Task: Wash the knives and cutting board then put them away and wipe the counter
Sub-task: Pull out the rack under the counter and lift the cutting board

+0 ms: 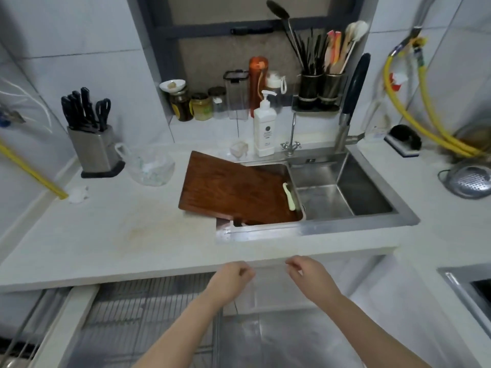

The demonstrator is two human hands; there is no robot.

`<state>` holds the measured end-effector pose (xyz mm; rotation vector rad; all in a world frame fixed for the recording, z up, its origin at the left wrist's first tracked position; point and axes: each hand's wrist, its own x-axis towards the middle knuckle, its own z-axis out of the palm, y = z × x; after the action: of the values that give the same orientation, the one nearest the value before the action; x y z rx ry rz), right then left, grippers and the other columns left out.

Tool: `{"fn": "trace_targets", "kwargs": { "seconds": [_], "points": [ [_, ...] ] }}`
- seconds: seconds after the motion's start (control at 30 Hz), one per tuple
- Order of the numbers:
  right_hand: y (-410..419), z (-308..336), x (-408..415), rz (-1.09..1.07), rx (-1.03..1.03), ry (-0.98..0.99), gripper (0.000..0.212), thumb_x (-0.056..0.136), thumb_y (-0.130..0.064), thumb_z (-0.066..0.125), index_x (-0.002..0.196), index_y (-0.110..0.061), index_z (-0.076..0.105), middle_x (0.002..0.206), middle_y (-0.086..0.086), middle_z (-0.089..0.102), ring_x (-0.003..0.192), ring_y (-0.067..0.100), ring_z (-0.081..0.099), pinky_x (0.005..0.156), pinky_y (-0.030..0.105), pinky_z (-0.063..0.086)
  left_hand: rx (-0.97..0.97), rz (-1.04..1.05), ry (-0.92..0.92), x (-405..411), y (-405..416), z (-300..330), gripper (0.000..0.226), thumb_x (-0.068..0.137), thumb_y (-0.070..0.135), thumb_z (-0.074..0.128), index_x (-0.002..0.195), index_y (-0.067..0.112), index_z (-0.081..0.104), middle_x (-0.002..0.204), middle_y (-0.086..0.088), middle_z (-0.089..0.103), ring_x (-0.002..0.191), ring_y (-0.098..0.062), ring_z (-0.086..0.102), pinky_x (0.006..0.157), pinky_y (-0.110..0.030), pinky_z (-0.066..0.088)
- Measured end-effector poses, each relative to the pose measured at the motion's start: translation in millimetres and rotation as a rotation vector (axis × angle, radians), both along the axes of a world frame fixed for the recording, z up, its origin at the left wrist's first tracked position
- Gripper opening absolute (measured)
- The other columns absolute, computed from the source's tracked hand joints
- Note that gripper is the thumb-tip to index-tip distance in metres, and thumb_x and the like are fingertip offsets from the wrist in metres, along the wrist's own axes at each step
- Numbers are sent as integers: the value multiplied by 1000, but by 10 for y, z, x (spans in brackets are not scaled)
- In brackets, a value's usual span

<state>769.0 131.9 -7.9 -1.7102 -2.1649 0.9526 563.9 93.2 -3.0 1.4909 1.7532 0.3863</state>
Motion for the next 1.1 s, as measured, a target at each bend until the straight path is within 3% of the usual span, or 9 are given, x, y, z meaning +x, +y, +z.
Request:
{"fn": "trace_targets", "kwargs": {
  "seconds": [0.2,0.37,0.5,0.73,0.83,0.97,1.1],
  "points": [
    [632,80,132,-122,-40,80,30,96,-22,47,123,-17,59,125,-1,61,113,14,56,97,20,39,58,54,-50,263,766,107,28,95,34,50,99,13,68,89,5,65,85,-10,59,77,-23,44],
    [1302,-53,114,-167,-38,88,30,96,-23,47,123,-18,59,122,-1,63,110,12,57,82,15,35,33,60,-87,415,1589,-20,26,96,34,49,108,18,65,94,3,66,89,-13,61,76,-23,44],
    [1866,-255,26,-233,-137,77,31,97,-23,45,126,-19,56,125,-1,61,114,17,57,93,23,41,-12,92,-139,454,2322,-238,26,95,33,50,112,19,64,96,6,65,91,-9,60,84,-23,47],
    [2664,-613,-86,-254,-189,32,38,92,-14,53,130,-20,52,126,-4,56,115,11,54,99,18,38,-176,198,-194,474,3697,-693,38,94,28,53,127,11,56,122,-9,63,110,-23,61,98,-36,48],
    [2877,-773,-92,-364,-225,121,42,89,-5,55,128,-23,52,118,-4,58,113,13,55,99,19,40,-205,241,-211,542,4145,-981,37,93,24,55,124,5,57,114,-19,66,105,-33,63,90,-39,52],
    [3071,-905,-51,-413,-218,116,35,89,-2,56,118,-22,56,98,-4,54,79,-1,52,71,-1,35,-243,258,-201,639,4520,-1297,36,92,24,54,122,3,52,105,-21,66,94,-35,66,80,-45,57],
    [3137,-995,-30,-454,-206,111,29,87,-2,57,108,-20,63,88,1,58,75,9,56,68,6,39,-307,276,-154,689,4690,-1393,13,94,23,50,97,11,48,89,-20,67,71,-31,69,66,-45,60]
  ]
}}
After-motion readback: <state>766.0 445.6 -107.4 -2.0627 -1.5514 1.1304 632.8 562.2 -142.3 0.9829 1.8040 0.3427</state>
